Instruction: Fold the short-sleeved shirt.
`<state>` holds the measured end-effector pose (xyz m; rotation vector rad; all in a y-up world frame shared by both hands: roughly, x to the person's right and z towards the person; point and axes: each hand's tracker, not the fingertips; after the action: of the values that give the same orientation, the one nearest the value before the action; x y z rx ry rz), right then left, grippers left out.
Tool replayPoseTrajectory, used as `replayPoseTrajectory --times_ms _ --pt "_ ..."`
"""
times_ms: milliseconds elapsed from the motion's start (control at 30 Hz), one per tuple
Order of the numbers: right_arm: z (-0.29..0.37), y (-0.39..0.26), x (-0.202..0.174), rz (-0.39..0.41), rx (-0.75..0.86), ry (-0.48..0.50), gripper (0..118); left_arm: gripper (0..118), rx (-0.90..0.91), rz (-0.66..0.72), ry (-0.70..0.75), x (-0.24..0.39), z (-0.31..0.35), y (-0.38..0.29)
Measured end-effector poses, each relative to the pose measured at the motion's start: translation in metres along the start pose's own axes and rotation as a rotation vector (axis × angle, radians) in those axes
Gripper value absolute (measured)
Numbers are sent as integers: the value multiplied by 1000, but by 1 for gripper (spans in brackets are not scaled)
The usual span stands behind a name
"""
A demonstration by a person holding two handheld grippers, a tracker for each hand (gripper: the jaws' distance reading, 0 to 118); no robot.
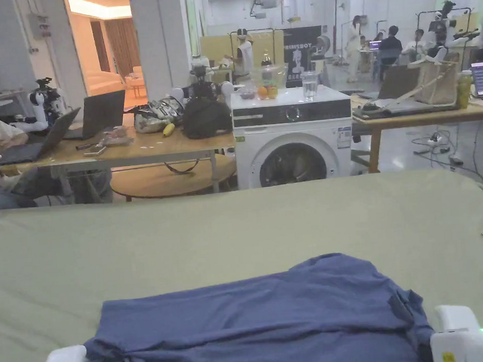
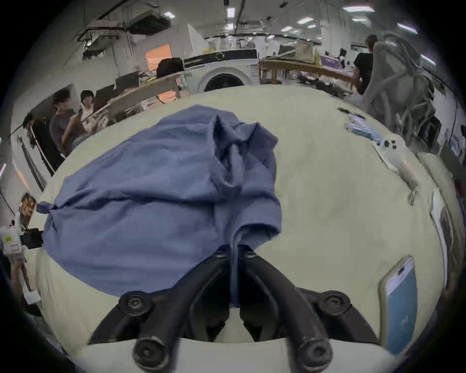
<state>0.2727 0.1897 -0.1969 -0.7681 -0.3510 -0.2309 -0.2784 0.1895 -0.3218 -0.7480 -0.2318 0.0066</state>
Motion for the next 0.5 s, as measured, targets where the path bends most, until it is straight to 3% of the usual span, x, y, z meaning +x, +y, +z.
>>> replayPoseTrajectory --times_ms 67,200,300,400,500 --pt "26 1 2 31 75 18 1 0 85 -8 -2 -2 33 5" --pt "66 -11 1 61 97 -10 1 0 75 53 -57 -10 82 1" --pt "98 -41 10 85 63 -4 1 0 40 5 -45 -17 112 -33" --pt "124 -77 18 108 46 -11 1 0 -11 45 -83 -27 138 -77" --pt "131 -102 21 82 20 -3 1 0 -40 53 -86 -27 147 -112"
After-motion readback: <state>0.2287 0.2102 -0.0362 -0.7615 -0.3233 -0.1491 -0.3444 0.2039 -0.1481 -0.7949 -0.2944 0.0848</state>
